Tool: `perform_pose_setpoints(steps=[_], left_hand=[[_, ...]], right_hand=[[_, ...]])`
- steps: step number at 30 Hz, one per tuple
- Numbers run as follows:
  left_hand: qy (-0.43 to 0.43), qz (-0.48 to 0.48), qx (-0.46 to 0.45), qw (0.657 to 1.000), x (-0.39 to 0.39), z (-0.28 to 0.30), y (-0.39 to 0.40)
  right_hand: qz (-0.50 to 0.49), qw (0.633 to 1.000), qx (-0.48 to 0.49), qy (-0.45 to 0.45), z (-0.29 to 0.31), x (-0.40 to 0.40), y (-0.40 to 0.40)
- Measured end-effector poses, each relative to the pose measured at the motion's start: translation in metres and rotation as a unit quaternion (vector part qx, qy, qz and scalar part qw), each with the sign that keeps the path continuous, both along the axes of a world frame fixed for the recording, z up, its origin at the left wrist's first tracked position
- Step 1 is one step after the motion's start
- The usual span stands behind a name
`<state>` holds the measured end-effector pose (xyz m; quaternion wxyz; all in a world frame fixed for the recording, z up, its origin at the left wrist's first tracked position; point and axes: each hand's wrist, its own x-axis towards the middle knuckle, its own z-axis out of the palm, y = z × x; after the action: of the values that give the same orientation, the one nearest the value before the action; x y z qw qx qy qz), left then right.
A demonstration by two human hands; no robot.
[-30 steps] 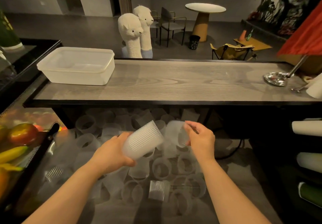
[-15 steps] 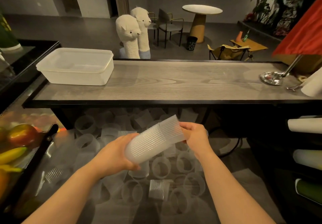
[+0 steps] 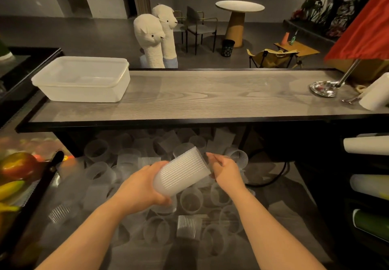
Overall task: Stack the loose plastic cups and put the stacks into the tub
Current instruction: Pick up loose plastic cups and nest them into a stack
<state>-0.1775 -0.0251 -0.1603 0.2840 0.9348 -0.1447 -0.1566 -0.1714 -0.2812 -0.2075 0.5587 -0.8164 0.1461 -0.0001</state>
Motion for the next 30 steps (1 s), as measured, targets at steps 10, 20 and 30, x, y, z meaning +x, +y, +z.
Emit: perform_pose_setpoints(steps=[10, 20, 30], left_hand=[[0.014, 0.011, 0.032, 0.999, 0.006, -0.002, 0.005], [0.017, 0.013, 0.051, 0.998, 0.008, -0.006, 0.009], [0.015, 0.024, 0.017, 0.999, 0.003, -0.009, 0.01]], right_hand=[[-0.098, 0.983, 0.026, 0.151, -0.052, 0.039, -0.046], [-0.224, 0.972, -0.06, -0.04, 0.002, -0.01, -0.032], [-0.069, 0.98, 0.156, -0.105, 0.051, -0.018, 0.003]])
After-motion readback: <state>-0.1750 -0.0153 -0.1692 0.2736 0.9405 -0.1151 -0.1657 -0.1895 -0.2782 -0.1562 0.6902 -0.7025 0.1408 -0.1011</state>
